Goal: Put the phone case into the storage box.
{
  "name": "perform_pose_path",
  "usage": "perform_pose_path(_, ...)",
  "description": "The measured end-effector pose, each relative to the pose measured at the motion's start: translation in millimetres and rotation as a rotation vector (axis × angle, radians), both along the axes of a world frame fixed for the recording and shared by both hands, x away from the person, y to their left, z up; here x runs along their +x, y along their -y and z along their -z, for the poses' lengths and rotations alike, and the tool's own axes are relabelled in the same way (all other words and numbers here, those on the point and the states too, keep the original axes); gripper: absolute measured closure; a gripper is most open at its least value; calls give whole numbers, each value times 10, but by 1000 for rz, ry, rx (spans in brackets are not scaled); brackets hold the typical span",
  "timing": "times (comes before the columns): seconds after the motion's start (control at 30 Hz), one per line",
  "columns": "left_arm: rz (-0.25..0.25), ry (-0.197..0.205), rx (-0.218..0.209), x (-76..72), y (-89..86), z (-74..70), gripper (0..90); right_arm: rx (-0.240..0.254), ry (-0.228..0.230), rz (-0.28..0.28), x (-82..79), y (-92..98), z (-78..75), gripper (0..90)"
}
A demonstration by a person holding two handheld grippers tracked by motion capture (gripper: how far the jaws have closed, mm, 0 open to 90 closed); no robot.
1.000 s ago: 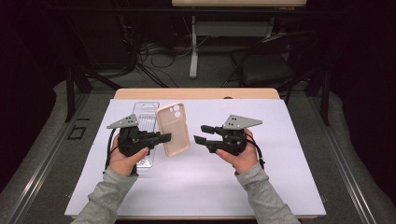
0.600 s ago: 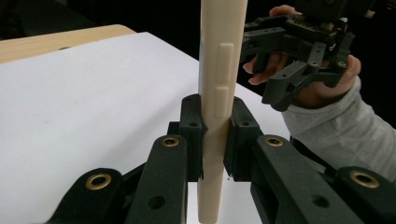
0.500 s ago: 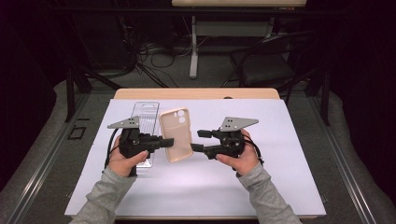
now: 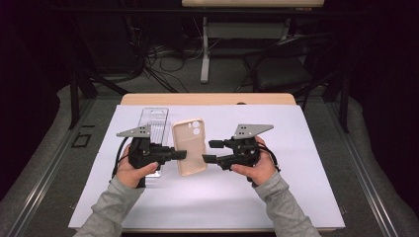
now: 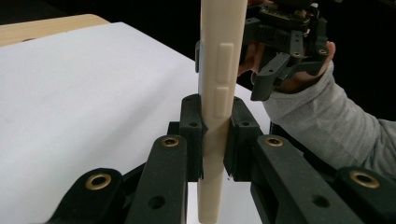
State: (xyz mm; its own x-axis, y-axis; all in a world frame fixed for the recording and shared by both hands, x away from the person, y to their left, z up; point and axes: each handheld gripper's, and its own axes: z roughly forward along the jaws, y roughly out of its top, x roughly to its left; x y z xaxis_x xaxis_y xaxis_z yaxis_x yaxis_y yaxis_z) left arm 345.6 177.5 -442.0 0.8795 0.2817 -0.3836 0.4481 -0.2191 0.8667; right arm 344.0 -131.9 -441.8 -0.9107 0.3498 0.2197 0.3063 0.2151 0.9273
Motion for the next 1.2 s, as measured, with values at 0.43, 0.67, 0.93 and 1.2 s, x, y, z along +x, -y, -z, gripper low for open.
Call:
perform_pose_path(0.43, 39, -9, -19, -19, 47, 8, 799, 13, -33, -42, 7, -8, 28, 623)
perform_pose_path(0.67, 42, -4, -17, -32, 69, 5, 799, 20, -47, -28, 14, -13, 53, 687)
perform_pose_path(0.93, 47, -2, -15, -41, 84, 4, 799, 47, -64, -21, 25, 2, 59, 745)
perform_pose_path(1.2, 52, 0, -9, -43, 95, 4, 799, 50, -78, -17, 39, 12, 76, 799)
